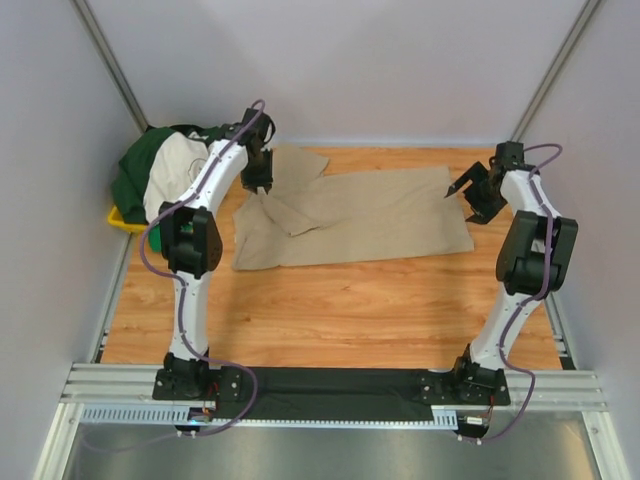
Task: Fold and stack the t-shirts
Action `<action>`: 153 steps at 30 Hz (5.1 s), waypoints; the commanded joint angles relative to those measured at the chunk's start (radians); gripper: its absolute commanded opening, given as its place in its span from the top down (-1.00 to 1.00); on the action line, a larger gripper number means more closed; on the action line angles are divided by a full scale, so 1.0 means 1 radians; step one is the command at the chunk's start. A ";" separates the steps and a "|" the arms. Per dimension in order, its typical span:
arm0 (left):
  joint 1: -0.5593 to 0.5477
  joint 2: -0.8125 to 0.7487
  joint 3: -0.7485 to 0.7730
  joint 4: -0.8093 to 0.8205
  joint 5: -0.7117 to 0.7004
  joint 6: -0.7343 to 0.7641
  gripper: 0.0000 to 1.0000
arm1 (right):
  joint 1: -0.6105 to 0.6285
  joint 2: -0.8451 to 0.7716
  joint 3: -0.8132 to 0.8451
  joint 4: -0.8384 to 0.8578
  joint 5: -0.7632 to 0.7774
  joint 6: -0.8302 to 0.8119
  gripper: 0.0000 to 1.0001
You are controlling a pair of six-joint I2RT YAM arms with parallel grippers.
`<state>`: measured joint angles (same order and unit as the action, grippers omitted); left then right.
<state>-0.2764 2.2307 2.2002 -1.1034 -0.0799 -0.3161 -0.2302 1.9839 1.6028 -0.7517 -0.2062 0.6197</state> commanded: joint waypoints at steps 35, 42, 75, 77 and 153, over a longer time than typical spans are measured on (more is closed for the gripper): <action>0.016 -0.422 -1.026 0.556 -0.064 -0.384 0.72 | -0.054 0.001 -0.236 0.158 -0.015 -0.021 1.00; 0.039 -0.487 -0.692 0.359 -0.122 -0.301 1.00 | -0.057 -0.134 -0.104 0.045 -0.036 -0.041 0.99; 0.049 -1.025 -1.235 0.395 -0.030 -0.336 0.10 | -0.142 -0.814 -0.752 0.098 -0.010 0.012 -0.71; 0.049 -0.885 -1.144 0.411 -0.031 -0.302 0.09 | -0.068 -0.766 -0.631 0.069 0.040 -0.015 -0.72; 0.062 -0.808 -1.002 0.470 0.196 -0.115 1.00 | 0.210 -0.306 -0.314 0.012 0.353 -0.235 1.00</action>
<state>-0.2138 1.5352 1.2713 -0.6491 0.1276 -0.4042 -0.0063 1.7473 1.3258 -0.8108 0.1188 0.3553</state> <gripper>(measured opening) 0.007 0.007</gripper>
